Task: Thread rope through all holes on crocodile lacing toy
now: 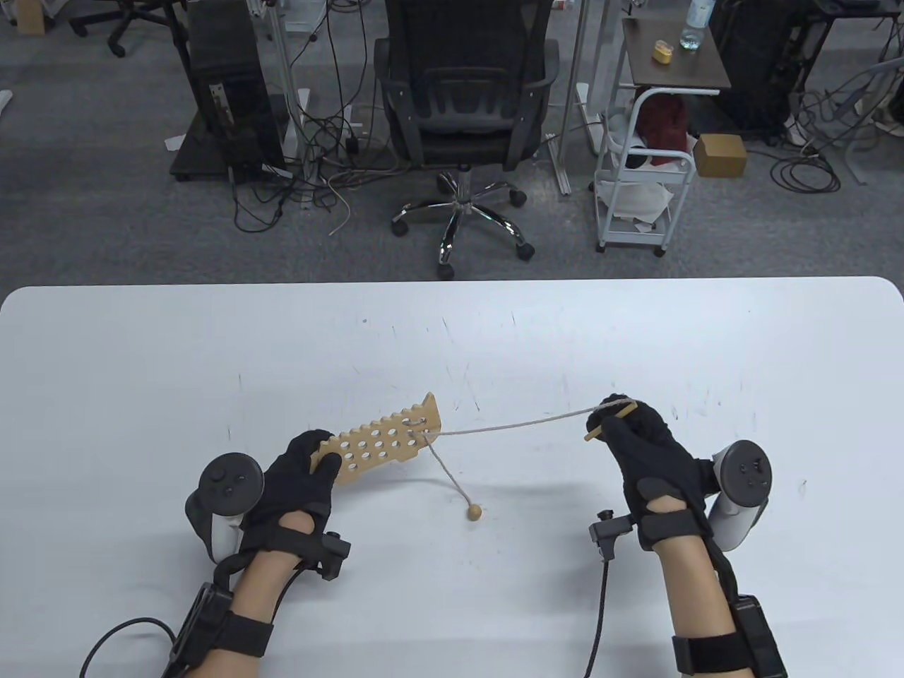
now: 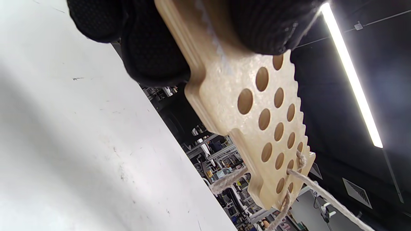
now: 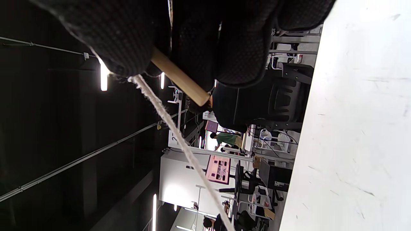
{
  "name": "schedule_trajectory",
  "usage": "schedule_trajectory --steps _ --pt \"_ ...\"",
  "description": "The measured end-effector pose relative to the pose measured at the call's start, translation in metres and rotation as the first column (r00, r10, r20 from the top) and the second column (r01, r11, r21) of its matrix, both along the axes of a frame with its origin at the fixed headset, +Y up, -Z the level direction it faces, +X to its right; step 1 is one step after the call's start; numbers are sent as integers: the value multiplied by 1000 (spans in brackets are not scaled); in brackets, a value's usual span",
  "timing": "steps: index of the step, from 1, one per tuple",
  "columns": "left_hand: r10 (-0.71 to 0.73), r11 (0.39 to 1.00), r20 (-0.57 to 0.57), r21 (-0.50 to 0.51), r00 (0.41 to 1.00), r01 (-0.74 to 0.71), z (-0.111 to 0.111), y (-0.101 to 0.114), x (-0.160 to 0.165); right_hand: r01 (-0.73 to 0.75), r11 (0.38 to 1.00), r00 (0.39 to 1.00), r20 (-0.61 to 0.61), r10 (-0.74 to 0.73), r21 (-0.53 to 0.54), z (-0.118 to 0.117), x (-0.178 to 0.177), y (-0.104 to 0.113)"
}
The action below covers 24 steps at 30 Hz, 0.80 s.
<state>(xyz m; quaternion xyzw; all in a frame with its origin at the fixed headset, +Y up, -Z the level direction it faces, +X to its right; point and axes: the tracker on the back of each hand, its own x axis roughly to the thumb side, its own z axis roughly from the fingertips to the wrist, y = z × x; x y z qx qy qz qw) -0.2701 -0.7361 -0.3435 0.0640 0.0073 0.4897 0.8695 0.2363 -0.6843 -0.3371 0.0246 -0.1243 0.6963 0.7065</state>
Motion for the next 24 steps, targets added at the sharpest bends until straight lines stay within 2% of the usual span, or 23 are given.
schedule_trajectory --steps 24 --pt "1 998 -87 -58 996 -6 -7 -9 -19 104 993 986 126 -111 56 7 40 11"
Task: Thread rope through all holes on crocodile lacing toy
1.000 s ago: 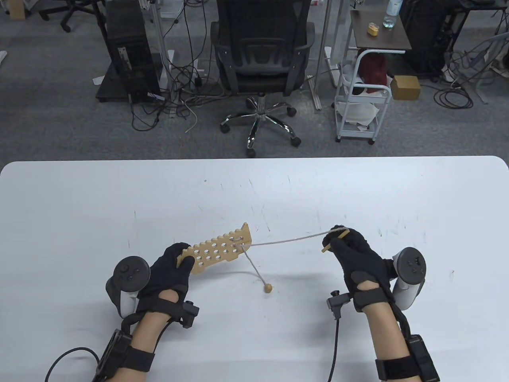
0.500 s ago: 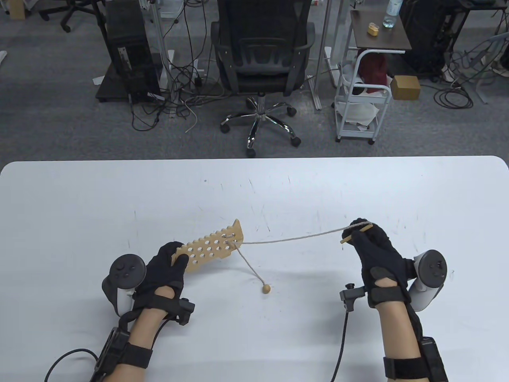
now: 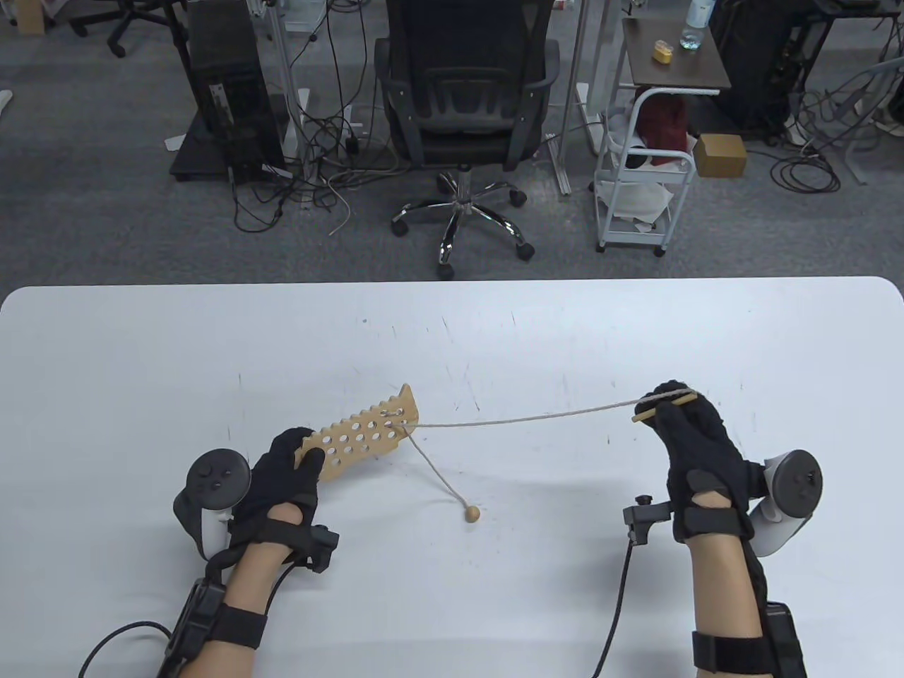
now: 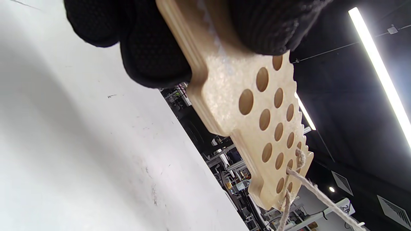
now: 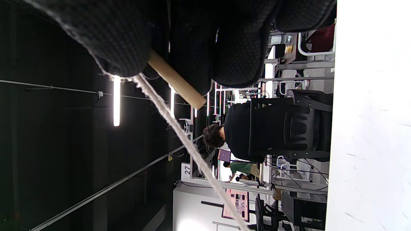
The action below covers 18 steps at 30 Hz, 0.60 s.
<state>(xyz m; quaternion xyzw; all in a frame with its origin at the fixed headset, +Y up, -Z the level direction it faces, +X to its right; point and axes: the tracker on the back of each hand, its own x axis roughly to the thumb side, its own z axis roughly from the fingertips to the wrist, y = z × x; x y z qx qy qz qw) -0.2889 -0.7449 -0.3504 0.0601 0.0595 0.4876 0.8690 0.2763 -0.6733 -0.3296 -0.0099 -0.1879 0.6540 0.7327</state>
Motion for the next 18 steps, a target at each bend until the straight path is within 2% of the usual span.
schedule_trajectory --steps 12,18 --pt "19 999 -60 -27 998 -21 -1 -3 -10 68 997 995 74 -70 31 6 23 2" --pt "19 1000 -58 -22 998 -20 -2 -4 -11 71 997 995 71 -73 27 6 20 2"
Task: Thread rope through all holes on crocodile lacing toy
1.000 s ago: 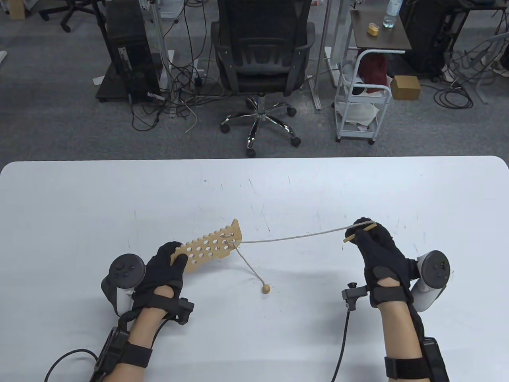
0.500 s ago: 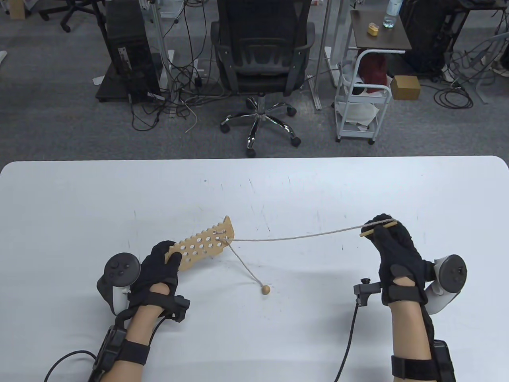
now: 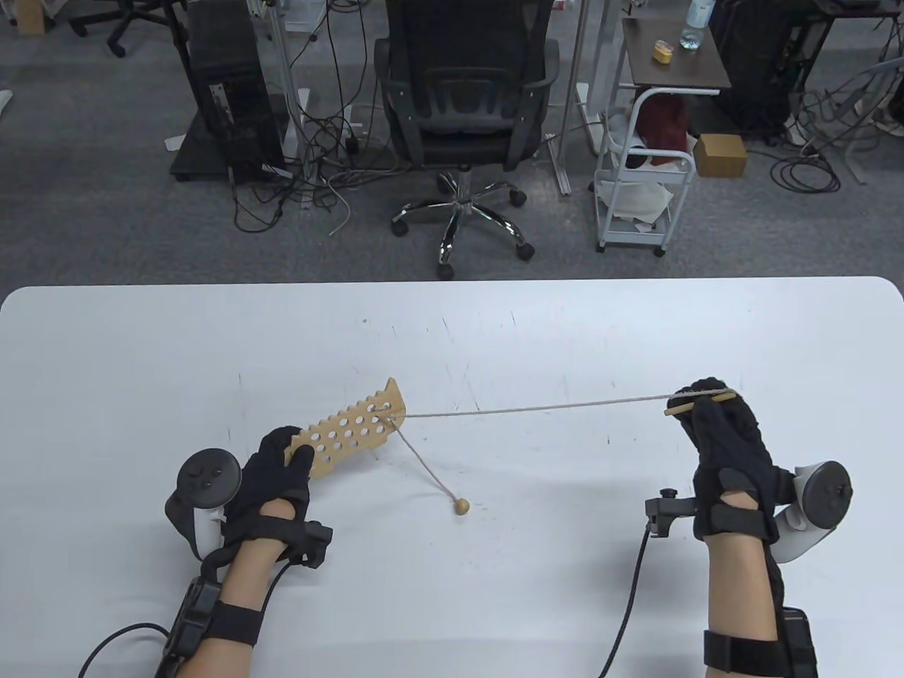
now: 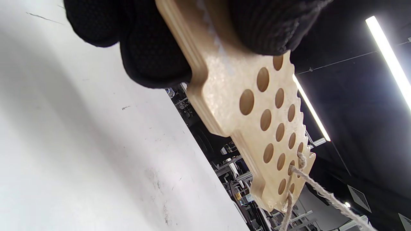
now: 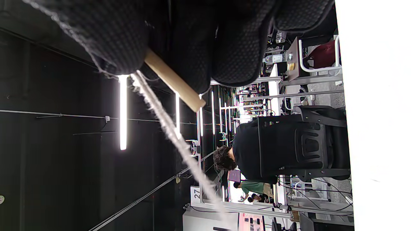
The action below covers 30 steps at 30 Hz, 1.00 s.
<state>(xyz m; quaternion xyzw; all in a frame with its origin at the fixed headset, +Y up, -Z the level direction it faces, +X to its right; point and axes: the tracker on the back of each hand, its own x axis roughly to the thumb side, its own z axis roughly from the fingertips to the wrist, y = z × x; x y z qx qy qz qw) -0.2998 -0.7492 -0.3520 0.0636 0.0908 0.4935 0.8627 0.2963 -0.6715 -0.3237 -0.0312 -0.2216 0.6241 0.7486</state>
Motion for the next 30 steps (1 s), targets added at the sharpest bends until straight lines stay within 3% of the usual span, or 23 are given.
schedule_trajectory --steps 11,20,30 --pt "-8 1000 48 17 999 7 1 2 8 -198 980 980 -3 198 3 -3 -25 4" --pt "-17 1000 91 26 996 14 3 5 18 -398 917 917 -20 399 31 -4 -53 5" --pt "-30 999 140 42 990 24 8 10 29 -450 886 884 -88 460 109 -3 -82 4"
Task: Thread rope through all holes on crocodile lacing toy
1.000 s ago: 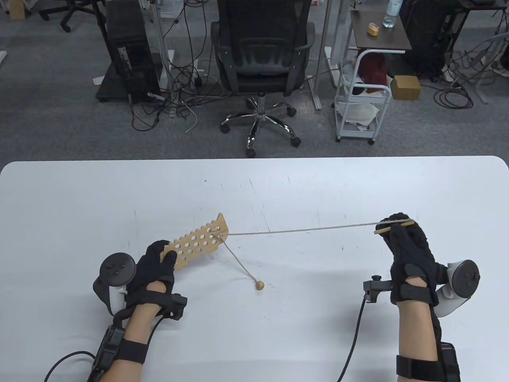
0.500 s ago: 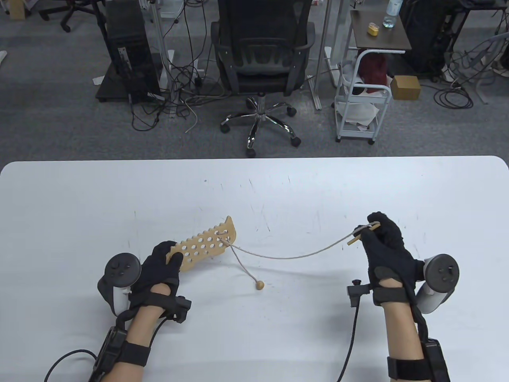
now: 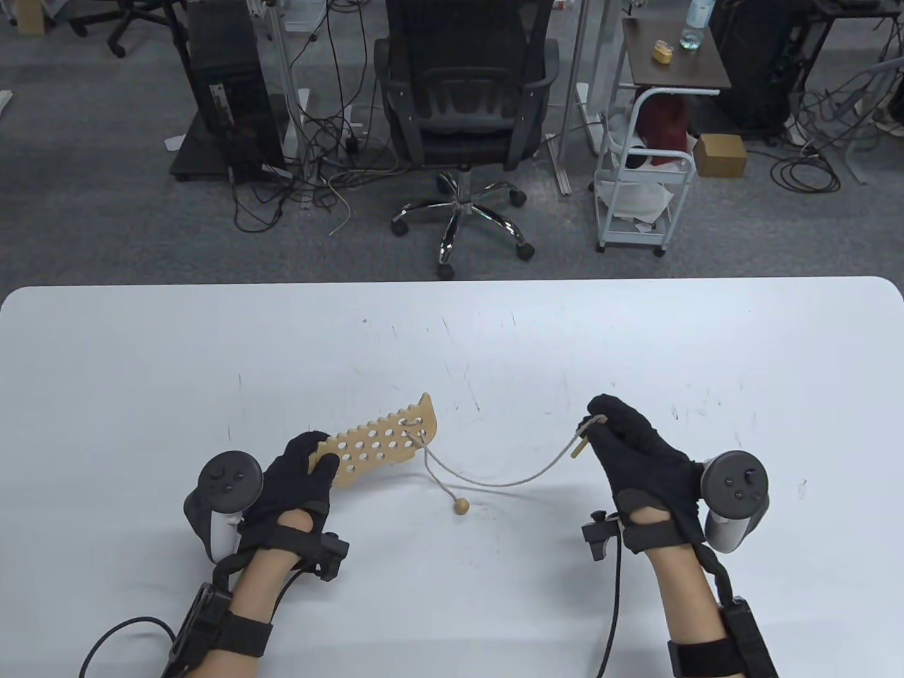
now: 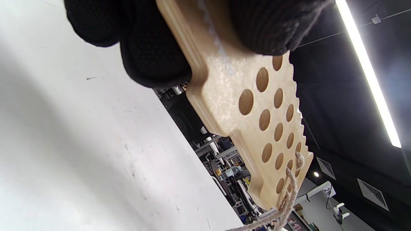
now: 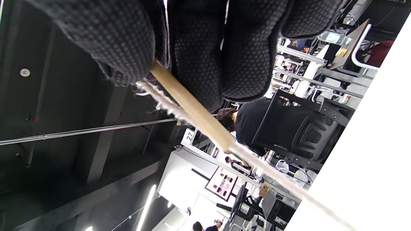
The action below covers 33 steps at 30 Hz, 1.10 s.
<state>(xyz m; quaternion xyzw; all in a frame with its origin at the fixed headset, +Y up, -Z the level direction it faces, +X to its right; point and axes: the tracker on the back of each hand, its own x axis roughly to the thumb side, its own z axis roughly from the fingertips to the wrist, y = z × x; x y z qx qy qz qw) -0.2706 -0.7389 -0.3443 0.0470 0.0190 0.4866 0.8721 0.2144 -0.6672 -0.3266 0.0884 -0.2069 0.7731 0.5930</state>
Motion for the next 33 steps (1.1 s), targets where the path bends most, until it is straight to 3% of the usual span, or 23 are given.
schedule_trajectory --steps 15,24,33 --pt "-39 999 110 22 993 36 9 7 28 -175 984 980 -96 176 16 6 -43 -6" --pt "-66 998 186 14 980 64 13 6 46 -274 958 954 -100 282 87 13 -63 -7" --pt "-6 999 238 -31 971 14 18 5 58 -362 918 921 -90 379 162 21 -80 -9"
